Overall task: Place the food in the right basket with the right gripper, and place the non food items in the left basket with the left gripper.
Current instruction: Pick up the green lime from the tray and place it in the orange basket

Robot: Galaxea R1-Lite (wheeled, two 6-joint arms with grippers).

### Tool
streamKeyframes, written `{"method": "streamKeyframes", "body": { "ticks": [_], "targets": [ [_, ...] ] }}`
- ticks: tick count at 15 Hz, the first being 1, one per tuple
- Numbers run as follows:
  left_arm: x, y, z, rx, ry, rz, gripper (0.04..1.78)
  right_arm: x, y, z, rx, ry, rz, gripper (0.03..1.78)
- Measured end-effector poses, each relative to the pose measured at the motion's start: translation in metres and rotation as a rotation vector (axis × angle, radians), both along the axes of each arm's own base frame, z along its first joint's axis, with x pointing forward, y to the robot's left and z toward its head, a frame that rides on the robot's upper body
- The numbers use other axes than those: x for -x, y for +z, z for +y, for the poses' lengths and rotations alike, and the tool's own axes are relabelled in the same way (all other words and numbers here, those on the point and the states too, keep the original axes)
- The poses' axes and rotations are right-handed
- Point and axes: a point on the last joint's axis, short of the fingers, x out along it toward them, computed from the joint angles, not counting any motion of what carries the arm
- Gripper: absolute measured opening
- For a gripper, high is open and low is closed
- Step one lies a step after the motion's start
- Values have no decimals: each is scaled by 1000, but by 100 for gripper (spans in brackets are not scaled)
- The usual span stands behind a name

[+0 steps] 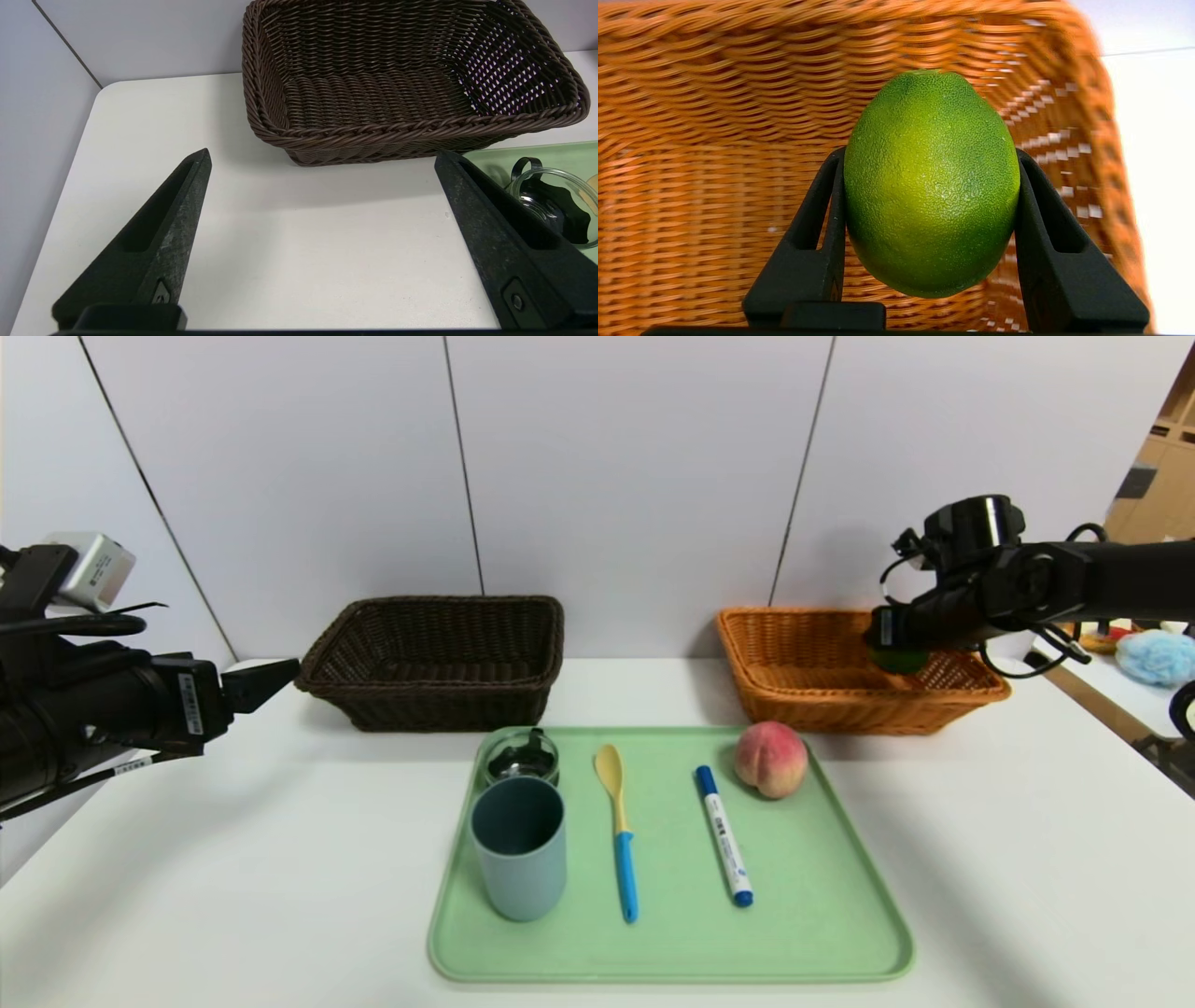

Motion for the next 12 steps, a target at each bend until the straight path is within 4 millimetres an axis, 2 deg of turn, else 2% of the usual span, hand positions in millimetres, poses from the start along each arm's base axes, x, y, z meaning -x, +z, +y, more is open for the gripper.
{"method": "streamKeyframes", "body": {
  "ticks": [1,5,9,12],
  "targets": [
    [0,0,0,0,0,0,169,0,-2,1,-1,3,10,98],
    [0,0,0,1,0,0,169,-1,-5,2,4,-1,6,128],
    [0,0,0,2,0,1,169,-2,-5,3,4,1,-7,145],
    [0,0,0,3,1,2,169,3,6,10,2,19,-37,153]
  ]
}}
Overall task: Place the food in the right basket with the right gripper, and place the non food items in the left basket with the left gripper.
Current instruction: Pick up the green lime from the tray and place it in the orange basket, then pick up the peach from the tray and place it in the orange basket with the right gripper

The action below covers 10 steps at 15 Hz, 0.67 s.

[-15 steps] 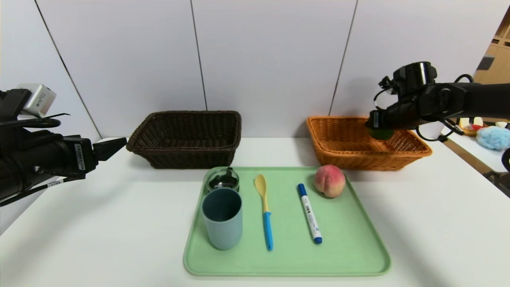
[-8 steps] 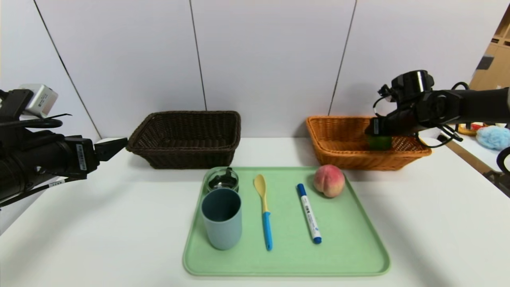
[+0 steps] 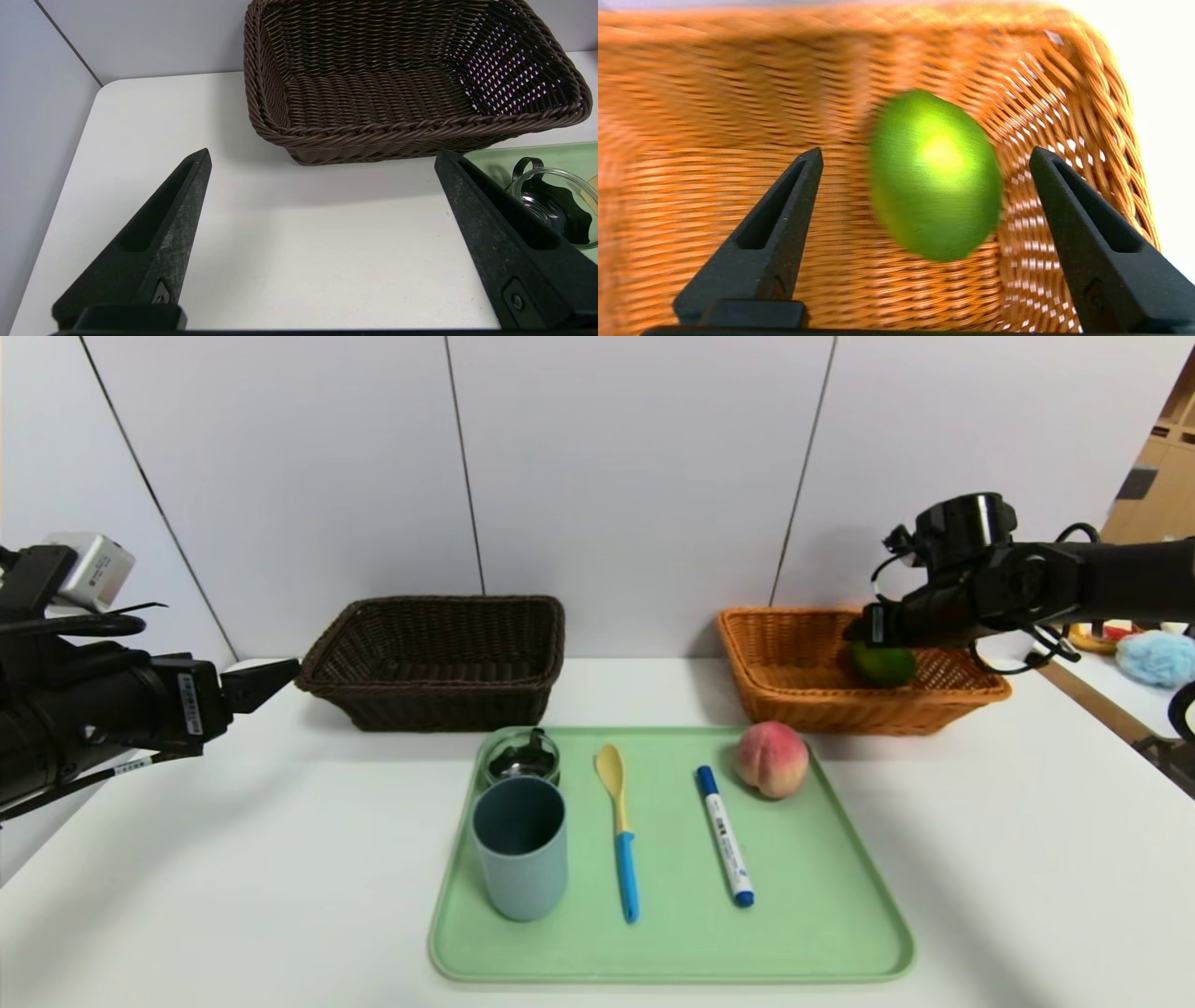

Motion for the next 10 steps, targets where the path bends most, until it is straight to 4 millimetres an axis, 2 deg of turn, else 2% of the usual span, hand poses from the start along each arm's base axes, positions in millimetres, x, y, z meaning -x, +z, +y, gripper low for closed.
{"method": "streamKeyframes", "body": {
  "ticks": [3,5,8,10],
  "targets": [
    [0,0,0,-1,0,0,169,19,33,26,-9,61,-60,159],
    [0,0,0,-2,-1,0,169,43,59,55,-42,117,-71,162],
    [0,0,0,-4,-1,-1,169,97,95,100,-142,190,-17,165],
    [1,-2,0,-2,0,7,169,130,106,117,-195,208,57,166]
  ]
}}
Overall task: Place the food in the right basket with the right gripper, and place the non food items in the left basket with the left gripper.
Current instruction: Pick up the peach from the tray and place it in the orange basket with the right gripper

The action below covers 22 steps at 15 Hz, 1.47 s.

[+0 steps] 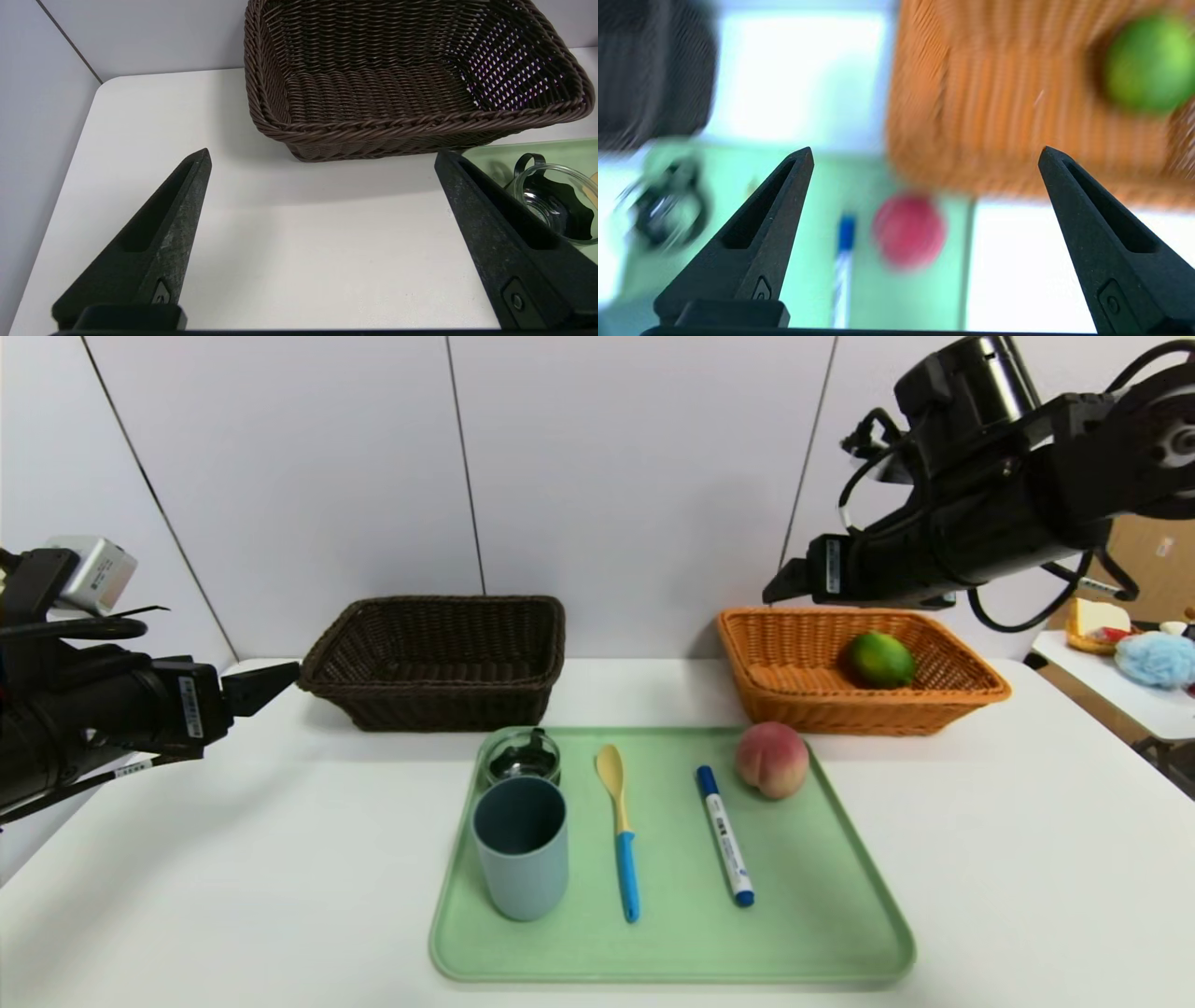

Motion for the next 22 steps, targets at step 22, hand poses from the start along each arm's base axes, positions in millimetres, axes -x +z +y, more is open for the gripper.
{"method": "streamKeyframes", "body": {
  "ticks": [22],
  "targets": [
    [5,-15,0,-3,-2,-5,169,-19,-128,36,74,-73,364,169]
  ]
}}
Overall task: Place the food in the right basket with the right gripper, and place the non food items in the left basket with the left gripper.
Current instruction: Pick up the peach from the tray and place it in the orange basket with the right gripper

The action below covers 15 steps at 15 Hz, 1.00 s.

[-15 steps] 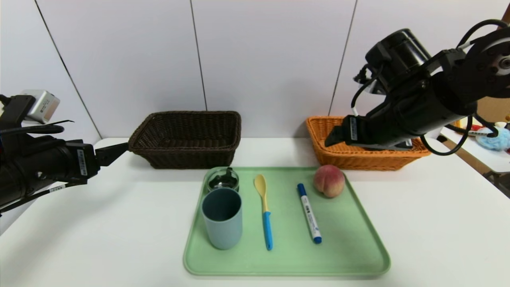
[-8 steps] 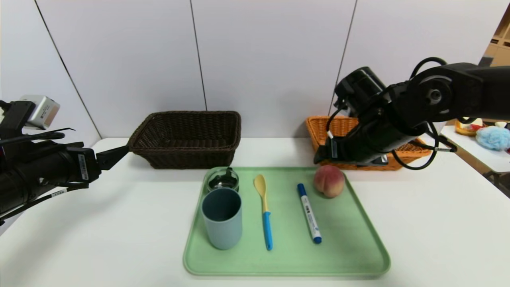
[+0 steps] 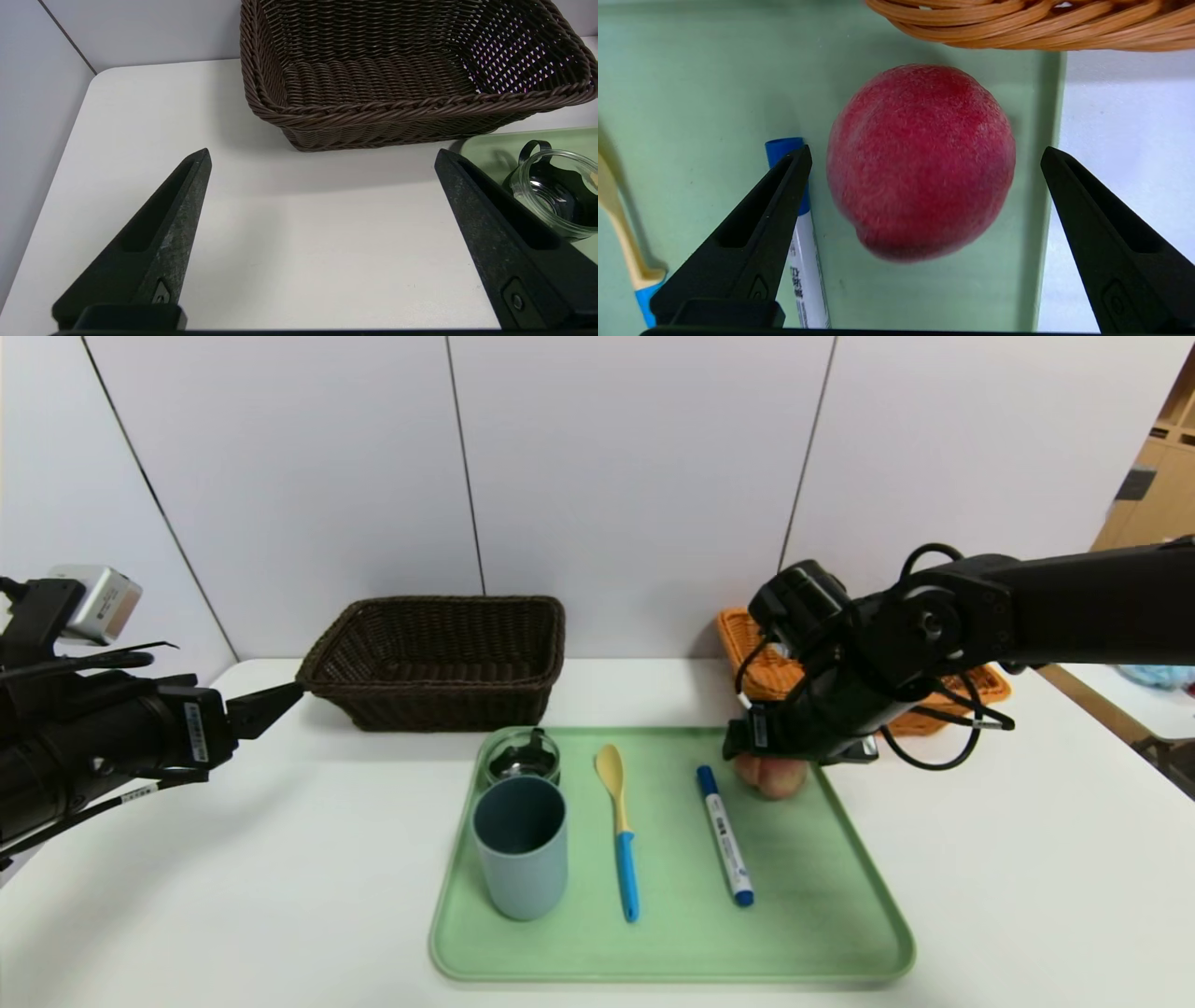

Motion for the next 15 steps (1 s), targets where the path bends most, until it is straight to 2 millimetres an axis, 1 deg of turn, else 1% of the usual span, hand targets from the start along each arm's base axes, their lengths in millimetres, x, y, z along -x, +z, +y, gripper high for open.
{"method": "streamKeyframes", "body": {
  "ticks": [2,5,6,8,9,13,14,15],
  "targets": [
    [0,0,0,-4,0,0,169,-1,-6,0,4,0,11,169],
    [0,0,0,-4,0,-1,169,-4,-8,2,-10,1,-13,169],
    [0,0,0,-2,0,0,169,-5,-9,2,-15,2,-26,149],
    [0,0,0,-2,0,1,169,-5,-11,3,-18,9,-24,118],
    [0,0,0,-3,0,1,169,-5,-11,4,-17,11,-22,114],
    [0,0,0,-2,0,0,169,-1,-8,6,-20,22,-26,110],
    [-1,0,0,-3,0,0,169,4,-1,9,-25,38,-44,110],
    [-1,0,0,-2,0,1,169,12,10,14,-36,68,-77,110]
  ]
}}
